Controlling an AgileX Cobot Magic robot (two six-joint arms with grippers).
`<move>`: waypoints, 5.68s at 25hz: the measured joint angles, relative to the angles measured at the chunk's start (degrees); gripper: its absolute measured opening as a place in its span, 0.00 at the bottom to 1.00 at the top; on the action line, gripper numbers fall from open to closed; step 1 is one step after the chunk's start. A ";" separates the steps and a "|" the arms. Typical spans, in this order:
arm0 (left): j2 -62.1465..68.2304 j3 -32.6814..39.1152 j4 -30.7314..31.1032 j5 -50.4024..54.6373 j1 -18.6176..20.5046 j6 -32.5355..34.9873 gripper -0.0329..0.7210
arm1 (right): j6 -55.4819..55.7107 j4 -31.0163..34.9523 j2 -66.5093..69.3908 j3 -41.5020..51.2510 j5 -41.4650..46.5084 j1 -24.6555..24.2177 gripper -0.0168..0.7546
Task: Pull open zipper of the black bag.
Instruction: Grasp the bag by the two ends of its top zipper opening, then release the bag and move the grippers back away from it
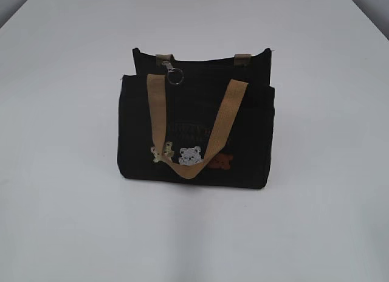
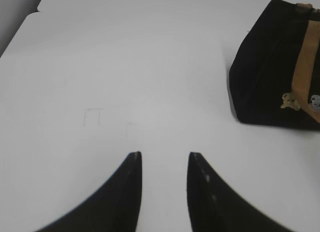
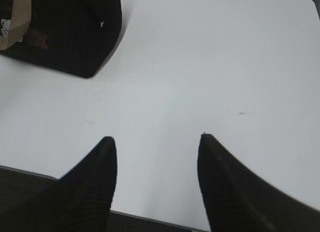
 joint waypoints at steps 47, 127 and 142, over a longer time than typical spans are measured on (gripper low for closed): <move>79.39 -4.79 -94.15 -20.61 -0.12 132.17 0.52 | 0.00 0.13 0.00 0.00 0.00 0.00 0.55; 92.14 -14.10 -80.92 -31.37 -12.00 95.26 0.62 | -26.36 23.95 89.66 -42.57 -14.05 14.51 0.58; 65.81 -14.05 -16.93 -21.71 -12.00 9.68 0.40 | 10.53 -4.03 59.19 -32.18 5.91 17.49 0.58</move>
